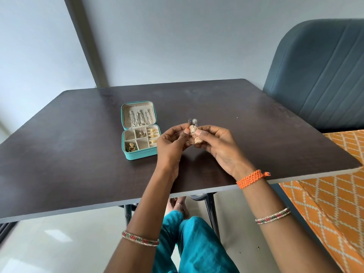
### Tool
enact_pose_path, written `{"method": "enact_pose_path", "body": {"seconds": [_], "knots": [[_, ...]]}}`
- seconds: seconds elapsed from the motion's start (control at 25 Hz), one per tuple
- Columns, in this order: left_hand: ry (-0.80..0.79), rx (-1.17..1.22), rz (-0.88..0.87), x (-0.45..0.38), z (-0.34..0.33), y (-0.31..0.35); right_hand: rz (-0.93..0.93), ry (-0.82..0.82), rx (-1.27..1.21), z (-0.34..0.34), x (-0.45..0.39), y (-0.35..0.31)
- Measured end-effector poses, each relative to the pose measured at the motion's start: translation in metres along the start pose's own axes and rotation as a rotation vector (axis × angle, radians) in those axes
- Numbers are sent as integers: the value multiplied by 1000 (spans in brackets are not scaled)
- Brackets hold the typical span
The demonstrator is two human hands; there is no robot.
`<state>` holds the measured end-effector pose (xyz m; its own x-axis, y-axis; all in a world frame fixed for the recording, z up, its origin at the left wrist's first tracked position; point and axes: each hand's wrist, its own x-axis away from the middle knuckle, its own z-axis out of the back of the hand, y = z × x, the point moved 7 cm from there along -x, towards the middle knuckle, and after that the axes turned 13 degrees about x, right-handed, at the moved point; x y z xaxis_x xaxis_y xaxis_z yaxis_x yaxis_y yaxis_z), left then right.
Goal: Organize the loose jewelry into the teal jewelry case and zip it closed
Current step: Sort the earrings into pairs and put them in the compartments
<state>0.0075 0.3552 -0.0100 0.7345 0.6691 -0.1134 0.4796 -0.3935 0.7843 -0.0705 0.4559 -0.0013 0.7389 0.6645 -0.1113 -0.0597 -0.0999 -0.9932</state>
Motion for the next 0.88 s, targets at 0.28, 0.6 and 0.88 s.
{"method": "enact_pose_path", "body": {"seconds": [0.28,0.6,0.88], "knots": [[-35,24,-16,12,7,3,-54,20,-38,-1,2,5],[-23,118,61,14,8,0,-89,15,-62,1,3,6],[-10,148,116,15,11,-2,-132,-75,-119,-2,6,6]]}}
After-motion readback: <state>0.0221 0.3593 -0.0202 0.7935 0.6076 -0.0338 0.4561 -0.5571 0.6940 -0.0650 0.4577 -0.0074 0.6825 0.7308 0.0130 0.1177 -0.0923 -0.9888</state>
